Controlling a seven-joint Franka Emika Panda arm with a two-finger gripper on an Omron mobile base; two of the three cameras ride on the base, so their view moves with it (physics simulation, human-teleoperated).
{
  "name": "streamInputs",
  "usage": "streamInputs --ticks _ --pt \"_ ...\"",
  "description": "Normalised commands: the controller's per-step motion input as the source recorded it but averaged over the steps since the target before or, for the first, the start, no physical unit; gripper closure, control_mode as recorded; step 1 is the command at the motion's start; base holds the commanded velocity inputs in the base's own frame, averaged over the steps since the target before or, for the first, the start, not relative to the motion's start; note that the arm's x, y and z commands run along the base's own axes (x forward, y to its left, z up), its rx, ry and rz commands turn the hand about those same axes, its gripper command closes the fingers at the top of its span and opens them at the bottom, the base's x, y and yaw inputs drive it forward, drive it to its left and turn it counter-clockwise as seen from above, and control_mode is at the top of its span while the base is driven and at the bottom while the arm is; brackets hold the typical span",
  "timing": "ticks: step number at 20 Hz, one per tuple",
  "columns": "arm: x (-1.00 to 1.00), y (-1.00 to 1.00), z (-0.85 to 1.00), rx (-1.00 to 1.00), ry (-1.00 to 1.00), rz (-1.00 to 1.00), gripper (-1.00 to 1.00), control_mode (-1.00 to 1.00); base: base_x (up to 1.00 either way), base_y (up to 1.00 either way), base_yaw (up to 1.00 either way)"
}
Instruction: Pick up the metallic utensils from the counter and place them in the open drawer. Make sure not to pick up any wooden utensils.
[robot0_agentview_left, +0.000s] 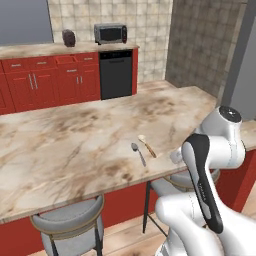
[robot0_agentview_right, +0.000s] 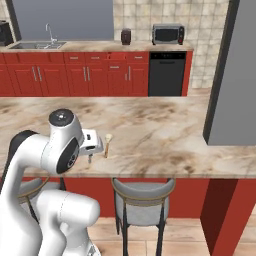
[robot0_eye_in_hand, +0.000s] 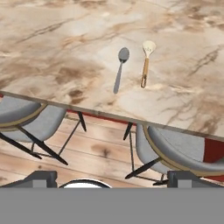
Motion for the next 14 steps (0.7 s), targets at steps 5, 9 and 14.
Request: streamInputs --ticks 5,9,14 --pt "0.00 0.00 0.00 0.00 0.00 0.00 -1.00 1.00 0.17 0.00 0.00" --pt "0.00 0.00 0.00 0.00 0.00 0.00 -1.00 1.00 0.00 0.00 0.00" --pt "0.00 0.00 0.00 0.00 0.00 0.00 -1.00 1.00 0.00 0.00 0.00"
